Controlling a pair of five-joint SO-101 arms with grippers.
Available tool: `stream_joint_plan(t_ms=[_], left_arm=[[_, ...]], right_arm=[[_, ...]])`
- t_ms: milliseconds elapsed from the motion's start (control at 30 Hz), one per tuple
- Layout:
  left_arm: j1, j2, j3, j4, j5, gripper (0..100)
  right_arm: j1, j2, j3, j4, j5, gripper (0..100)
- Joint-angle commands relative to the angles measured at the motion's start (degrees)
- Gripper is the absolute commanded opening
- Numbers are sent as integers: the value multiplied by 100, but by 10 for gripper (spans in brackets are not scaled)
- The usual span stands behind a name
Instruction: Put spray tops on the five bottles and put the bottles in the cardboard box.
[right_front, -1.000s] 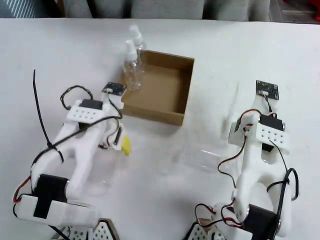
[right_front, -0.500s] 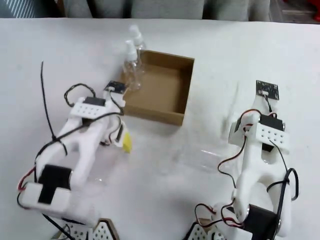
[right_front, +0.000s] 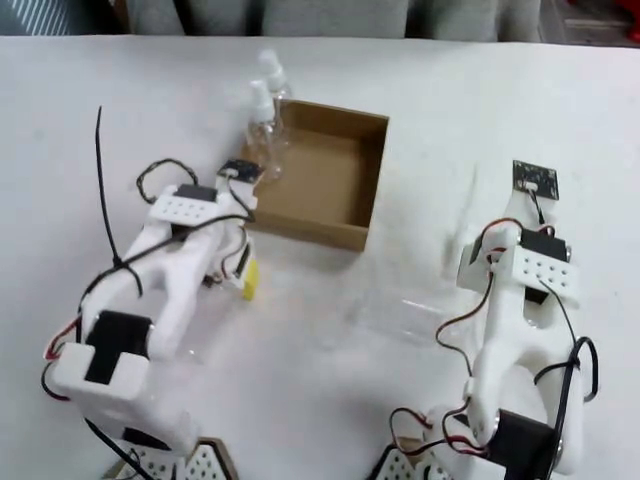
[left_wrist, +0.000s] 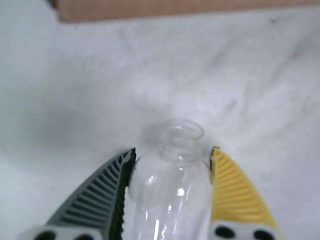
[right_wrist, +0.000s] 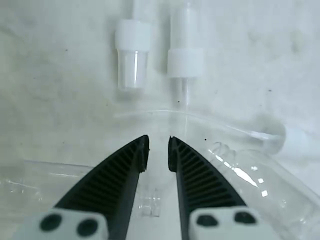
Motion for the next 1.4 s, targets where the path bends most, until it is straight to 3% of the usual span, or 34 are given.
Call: stream_joint_plan(t_ms=[0, 267, 467, 933, 1200, 1367], left_arm=[[-110, -549, -88, 18, 167, 49], [-277, -2237, 1336, -1125, 932, 50], [-286, -3292, 2268, -2031, 1046, 50], [-840, -5569, 3833, -2971, 1046, 50], [-840, -7222, 4738, -3042, 1055, 50], [-840, -8470, 5284, -3015, 1055, 50]], right_arm=[[-40, -22, -35, -84, -18, 49], [-40, -22, -35, -84, -18, 49], [-31, -22, -35, -92, -18, 49], [-4, -31, 44, -92, -9, 50], [57, -92, -422, -40, 35, 49], [145, -92, -1160, 558, 35, 52]])
